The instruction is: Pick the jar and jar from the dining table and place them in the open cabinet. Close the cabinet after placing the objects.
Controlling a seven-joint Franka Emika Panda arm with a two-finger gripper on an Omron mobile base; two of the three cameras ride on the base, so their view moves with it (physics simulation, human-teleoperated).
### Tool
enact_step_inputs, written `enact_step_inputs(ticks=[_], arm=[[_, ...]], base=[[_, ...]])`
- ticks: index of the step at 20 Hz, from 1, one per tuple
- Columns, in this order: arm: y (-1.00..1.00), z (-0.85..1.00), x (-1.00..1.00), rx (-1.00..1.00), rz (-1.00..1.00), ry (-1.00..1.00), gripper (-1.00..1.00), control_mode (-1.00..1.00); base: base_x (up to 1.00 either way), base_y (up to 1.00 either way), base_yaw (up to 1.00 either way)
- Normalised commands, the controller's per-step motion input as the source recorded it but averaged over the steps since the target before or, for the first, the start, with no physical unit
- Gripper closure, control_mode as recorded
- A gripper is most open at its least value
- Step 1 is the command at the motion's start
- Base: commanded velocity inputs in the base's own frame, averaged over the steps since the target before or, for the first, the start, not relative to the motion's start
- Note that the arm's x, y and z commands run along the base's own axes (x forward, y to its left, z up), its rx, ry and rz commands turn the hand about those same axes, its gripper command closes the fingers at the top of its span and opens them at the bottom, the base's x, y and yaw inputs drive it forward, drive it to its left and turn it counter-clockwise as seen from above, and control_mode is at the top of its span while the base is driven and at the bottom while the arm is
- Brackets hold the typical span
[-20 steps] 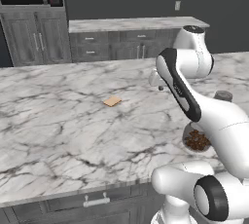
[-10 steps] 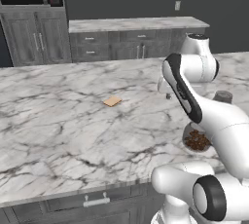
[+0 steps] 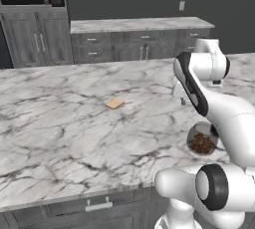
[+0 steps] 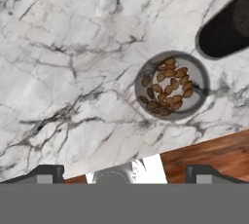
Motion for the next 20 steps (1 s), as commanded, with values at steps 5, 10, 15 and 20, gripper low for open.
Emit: enact_step_inputs(ticks=[5, 10, 15, 20], arm=[[-0.30, -0.27, -0.19, 0.01, -0.10, 0.05, -1.00, -1.00], [-0.12, -0.09, 0.00, 0.05, -0.09, 0.03, -1.00, -1.00], [-0.04, -0.19, 0.04, 0.03, -0.05, 0.09, -1.00, -1.00], [0.00, -0.10, 0.35, 0.00, -0.02, 0.10, -1.00, -1.00]], base=[[0.00, 0.00, 0.00], [0.00, 0.00, 0.00], [0.00, 0.00, 0.00], [0.00, 0.00, 0.00]])
